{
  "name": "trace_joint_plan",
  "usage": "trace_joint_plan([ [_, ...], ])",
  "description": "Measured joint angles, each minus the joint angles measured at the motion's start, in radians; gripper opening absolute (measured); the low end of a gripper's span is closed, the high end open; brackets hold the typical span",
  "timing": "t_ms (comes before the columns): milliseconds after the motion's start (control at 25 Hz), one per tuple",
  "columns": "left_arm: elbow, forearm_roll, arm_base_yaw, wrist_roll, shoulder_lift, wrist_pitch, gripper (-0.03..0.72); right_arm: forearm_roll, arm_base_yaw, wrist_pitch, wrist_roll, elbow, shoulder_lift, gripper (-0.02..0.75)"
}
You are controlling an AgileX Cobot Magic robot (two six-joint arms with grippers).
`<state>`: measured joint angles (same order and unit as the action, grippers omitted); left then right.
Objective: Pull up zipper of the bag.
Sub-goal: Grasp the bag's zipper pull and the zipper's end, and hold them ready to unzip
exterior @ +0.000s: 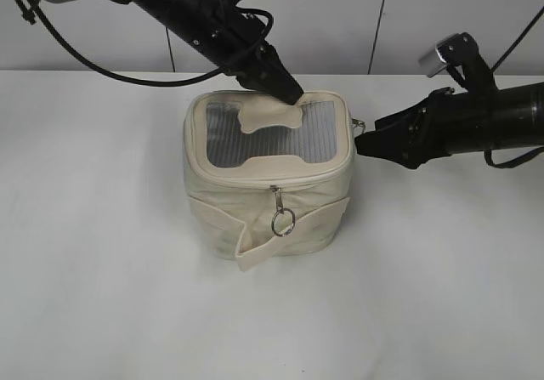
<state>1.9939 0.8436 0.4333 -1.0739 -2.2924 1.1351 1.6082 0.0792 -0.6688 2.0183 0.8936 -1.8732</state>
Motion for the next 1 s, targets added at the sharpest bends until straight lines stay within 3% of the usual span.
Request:
trace_joint_plan([
  [600, 0.001, -0.002, 0.0, 0.001, 0.0, 0.001, 0.036, 0.011, 0.027, 0.004, 0.125, 0.061, -0.028, 0.47],
  [1000, 0.001, -0.002, 0.0, 0.001, 0.0, 0.0, 0.036, -0.001, 0.029, -0.004, 0.143, 0.074, -0.034, 0.328],
])
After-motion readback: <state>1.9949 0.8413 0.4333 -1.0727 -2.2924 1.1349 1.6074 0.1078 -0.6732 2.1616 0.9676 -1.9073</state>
